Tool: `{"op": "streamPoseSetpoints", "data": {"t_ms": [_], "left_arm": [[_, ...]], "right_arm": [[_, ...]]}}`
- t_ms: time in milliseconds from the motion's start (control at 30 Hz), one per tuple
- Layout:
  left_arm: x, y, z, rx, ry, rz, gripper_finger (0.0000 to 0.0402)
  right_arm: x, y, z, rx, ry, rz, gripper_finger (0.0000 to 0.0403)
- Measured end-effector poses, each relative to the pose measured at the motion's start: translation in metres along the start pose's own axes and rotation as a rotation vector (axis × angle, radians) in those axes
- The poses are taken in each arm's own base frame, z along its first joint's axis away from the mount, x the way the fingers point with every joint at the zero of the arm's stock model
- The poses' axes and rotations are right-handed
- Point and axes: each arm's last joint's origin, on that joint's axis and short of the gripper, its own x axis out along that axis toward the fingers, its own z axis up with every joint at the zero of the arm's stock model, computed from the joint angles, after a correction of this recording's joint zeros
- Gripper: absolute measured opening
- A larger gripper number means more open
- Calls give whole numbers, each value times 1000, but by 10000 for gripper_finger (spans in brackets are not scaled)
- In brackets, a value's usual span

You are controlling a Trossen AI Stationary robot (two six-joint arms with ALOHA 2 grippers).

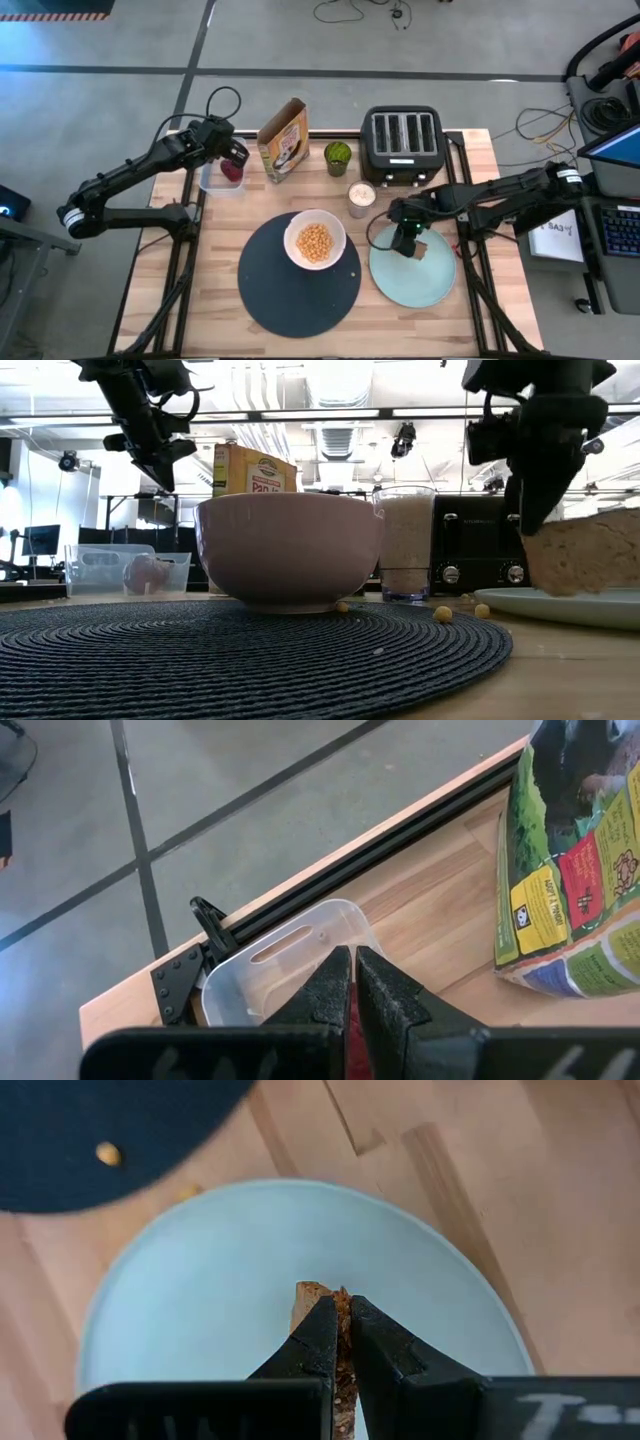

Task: Arrange a breakfast setting
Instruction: Put the toasted bread from the toaster on the light blue plate, then put the apple from the transparent bin on the light blue plate

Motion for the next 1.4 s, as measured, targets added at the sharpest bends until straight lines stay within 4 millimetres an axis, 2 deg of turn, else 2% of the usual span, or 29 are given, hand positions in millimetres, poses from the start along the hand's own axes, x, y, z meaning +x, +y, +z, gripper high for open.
{"op": "streamPoseSetpoints", "data": {"t_ms": [333, 733, 933, 1100, 1400], "left_arm": [[0, 0, 0, 0, 0, 0, 2], [0, 0, 0, 0, 0, 0, 2], [-1, -2, 0, 1, -2, -7, 2], [-2, -5, 0, 5, -6, -20, 2], [-4, -9, -4, -6, 19, -64, 2]], "right_arm": [[13, 0, 2, -18, 49, -33, 19], [11, -2, 2, -45, 20, -79, 116], [6, -2, 2, -63, -24, -98, 144], [-8, -2, 6, -94, -163, -131, 147], [-50, 9, 25, -255, -624, -77, 125]]}}
